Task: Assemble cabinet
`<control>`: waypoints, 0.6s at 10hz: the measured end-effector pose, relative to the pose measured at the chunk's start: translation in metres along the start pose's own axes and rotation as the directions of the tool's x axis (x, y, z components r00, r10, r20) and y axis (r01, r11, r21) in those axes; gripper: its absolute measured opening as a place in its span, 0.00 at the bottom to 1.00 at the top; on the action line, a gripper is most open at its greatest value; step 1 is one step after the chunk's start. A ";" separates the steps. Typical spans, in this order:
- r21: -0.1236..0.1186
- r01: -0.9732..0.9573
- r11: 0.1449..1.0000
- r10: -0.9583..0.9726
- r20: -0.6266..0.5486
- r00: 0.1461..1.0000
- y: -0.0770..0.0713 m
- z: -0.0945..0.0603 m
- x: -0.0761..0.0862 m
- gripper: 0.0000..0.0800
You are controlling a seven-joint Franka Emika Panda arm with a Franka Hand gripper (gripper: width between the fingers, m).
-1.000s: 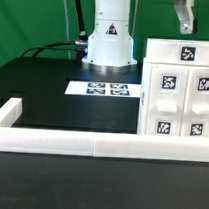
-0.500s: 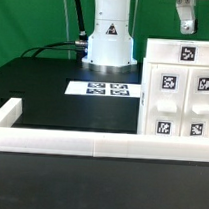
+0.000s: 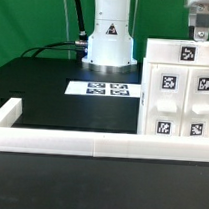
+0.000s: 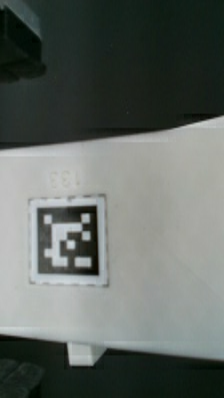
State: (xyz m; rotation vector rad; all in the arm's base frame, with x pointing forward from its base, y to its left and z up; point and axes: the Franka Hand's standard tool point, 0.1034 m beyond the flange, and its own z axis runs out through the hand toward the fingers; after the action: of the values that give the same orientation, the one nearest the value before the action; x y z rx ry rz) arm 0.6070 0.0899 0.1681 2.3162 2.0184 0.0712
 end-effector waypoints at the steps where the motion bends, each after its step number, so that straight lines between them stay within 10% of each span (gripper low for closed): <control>1: 0.003 0.065 0.998 -0.065 0.013 0.998 0.000 0.003 -0.002 1.00; 6: 0.027 0.034 0.999 -0.035 0.024 0.999 -0.004 0.020 -0.013 1.00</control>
Offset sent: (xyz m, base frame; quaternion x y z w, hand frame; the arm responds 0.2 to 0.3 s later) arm -0.0017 -0.0065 -0.0124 0.0091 0.0063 0.0151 0.9998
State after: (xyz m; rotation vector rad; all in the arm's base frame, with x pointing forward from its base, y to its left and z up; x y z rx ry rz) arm 0.6033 0.0775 0.1476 2.2852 2.0594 0.0141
